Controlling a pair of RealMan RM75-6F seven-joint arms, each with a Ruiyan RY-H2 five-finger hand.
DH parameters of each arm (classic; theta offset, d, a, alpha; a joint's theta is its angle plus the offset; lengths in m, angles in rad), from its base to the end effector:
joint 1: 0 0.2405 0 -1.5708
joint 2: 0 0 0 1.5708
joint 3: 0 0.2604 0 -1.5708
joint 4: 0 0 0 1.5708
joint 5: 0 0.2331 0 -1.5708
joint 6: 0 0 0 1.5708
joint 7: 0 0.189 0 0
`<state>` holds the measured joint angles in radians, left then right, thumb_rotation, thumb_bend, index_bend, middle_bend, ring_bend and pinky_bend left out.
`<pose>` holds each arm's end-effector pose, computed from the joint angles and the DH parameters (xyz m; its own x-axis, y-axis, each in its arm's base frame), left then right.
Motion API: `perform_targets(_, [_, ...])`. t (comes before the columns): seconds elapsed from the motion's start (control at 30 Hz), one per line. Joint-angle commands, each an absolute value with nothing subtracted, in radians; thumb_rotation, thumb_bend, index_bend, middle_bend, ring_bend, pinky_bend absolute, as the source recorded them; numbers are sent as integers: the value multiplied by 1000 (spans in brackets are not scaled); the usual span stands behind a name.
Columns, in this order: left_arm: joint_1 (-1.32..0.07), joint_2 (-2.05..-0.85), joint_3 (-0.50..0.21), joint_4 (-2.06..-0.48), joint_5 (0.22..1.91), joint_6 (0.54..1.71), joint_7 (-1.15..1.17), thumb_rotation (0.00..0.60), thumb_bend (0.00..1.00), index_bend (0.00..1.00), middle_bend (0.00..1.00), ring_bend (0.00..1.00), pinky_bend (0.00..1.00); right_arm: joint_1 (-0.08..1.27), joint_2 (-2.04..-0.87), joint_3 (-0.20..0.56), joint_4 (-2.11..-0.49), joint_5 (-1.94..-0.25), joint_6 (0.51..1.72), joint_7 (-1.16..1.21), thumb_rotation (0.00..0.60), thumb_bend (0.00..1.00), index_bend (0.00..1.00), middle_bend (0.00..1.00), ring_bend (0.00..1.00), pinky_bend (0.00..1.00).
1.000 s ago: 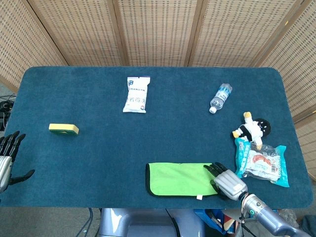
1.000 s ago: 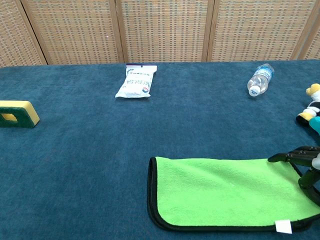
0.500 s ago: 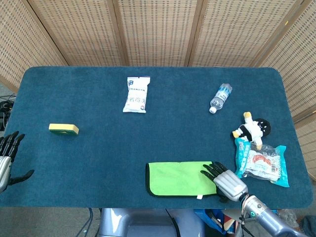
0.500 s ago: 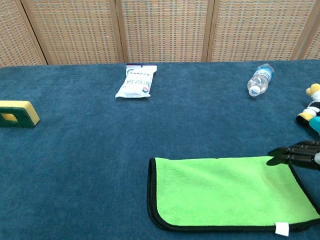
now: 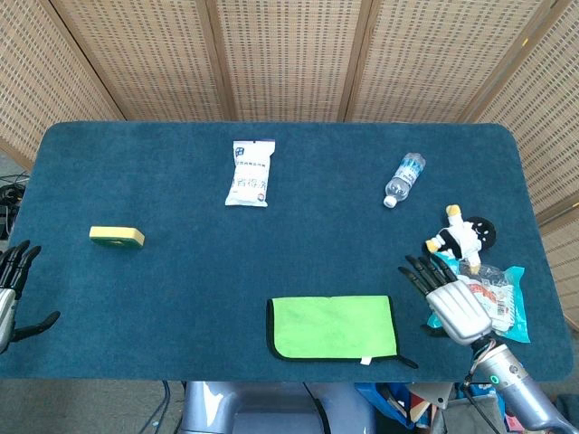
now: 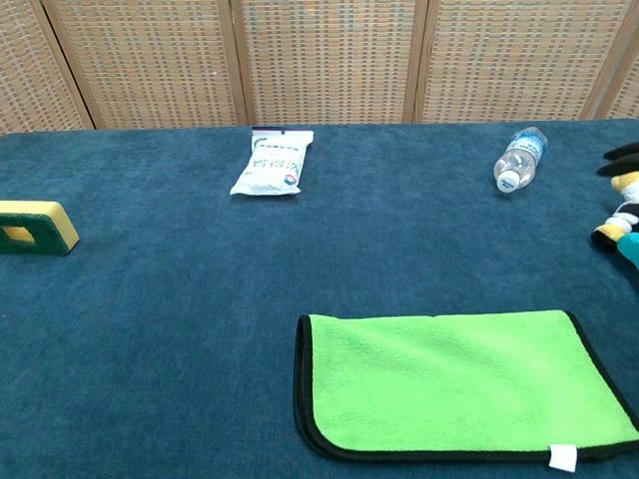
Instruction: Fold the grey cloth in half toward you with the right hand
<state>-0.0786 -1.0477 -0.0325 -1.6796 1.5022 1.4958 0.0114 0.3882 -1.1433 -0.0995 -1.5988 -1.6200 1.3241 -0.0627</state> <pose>-0.3174 0.2216 0.1548 0.4102 0.0111 0.9119 0.9120 -0.0071 -0.4101 -0.2602 -0.2733 0.0724 0.5280 -0.1465 0.8365 -0.8045 -0.4017 0.4374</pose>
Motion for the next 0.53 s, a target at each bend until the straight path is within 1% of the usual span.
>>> perform_targets(0.03, [-78, -1055, -30, -1675, 1507, 1498, 21, 600, 195, 0, 0, 0, 0, 321, -1154, -56, -1566, -1589, 1427, -28, 600, 23, 0, 0, 0, 0])
perform_targets(0.2, [-73, -1073, -27, -1668, 1510, 1506, 55, 600, 195, 0, 0, 0, 0, 238, -1199, -23, -1556, -1557, 1559, -58, 600, 0, 0, 0, 0, 0])
perform_targets(0.33, [-64, -1085, -27, -1659, 1512, 1525, 80, 600, 172, 0, 0, 0, 0, 197, -1214, -8, -1569, -1547, 1621, -74, 600, 0, 0, 0, 0, 0])
perform_targets(0.4, [-60, -1091, -25, -1653, 1512, 1528, 96, 600, 148, 0, 0, 0, 0, 179, -1217, 0, -1575, -1541, 1643, -80, 600, 0, 0, 0, 0, 0])
perform_targets(0.53, [-52, -1096, -25, -1650, 1518, 1546, 98, 600, 144, 0, 0, 0, 0, 159, -1219, 7, -1569, -1541, 1659, -76, 600, 0, 0, 0, 0, 0])
